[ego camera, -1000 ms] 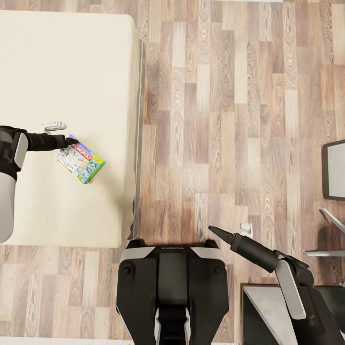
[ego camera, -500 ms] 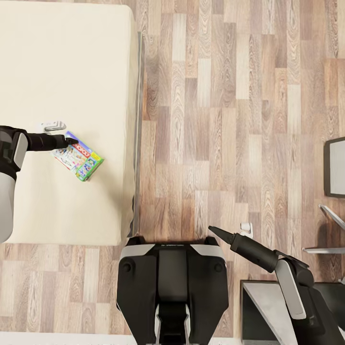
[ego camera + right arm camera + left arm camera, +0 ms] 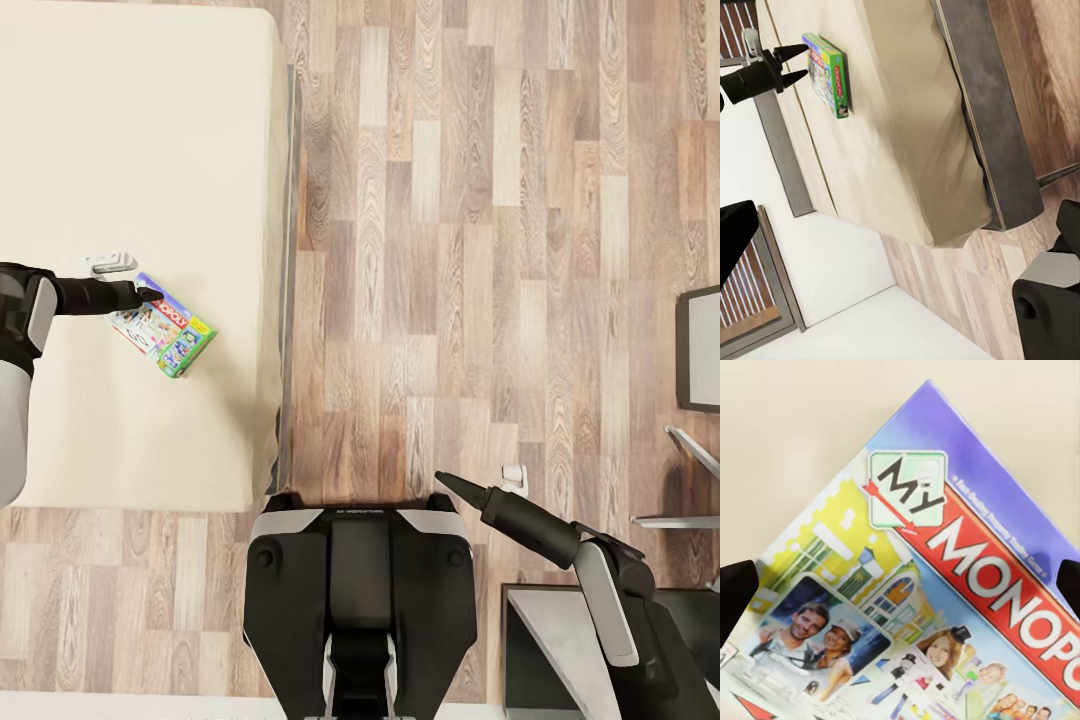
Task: Put all the toys in the child's room - the three board games (two on the bed and one on the table), the two jigsaw puzzles on the table, and the tennis ball on the table - inside the toy box on the table in the child's room.
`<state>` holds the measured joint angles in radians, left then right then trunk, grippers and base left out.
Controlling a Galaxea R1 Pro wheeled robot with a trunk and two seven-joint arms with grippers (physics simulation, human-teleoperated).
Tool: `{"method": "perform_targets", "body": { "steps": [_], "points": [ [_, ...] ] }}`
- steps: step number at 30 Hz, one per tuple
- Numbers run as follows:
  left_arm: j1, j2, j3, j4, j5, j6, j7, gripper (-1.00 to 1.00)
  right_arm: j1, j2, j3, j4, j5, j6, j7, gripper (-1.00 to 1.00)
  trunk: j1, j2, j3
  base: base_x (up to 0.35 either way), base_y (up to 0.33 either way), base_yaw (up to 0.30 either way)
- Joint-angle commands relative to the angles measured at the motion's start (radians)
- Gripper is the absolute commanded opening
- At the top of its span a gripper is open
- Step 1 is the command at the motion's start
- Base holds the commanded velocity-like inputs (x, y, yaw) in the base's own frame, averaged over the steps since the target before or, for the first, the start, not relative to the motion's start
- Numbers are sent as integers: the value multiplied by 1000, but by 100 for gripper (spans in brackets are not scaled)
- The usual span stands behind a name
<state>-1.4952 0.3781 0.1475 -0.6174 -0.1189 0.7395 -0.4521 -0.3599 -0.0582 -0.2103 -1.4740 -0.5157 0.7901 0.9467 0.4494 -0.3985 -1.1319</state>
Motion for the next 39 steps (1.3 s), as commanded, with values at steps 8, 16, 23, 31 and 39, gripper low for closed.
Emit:
{"method": "perform_targets", "body": {
  "steps": [8,16,23,31,39],
  "points": [
    [0,-1,7,-1,-9,9,-16,100,-1,0,0,0,-3,5,1,100,1,-2,-1,0,0,0],
    [0,1,9,-1,-9,13,-97,100,0,0,-1,0,-3,6,1,100,1,-2,-1,0,0,0],
    [0,1,9,-2,-11,15,-144,100,-1,0,-1,0,-3,6,1,100,1,-2,-1,0,0,0],
    [0,5,8,-53,-14,19,-144,100,-1,0,-1,0,-3,5,1,100,1,-2,-1,0,0,0],
    [-1,17,10,-122,-29,55,-102,100,-1,0,0,0,-3,5,1,100,1,-2,-1,0,0,0]
  ]
}}
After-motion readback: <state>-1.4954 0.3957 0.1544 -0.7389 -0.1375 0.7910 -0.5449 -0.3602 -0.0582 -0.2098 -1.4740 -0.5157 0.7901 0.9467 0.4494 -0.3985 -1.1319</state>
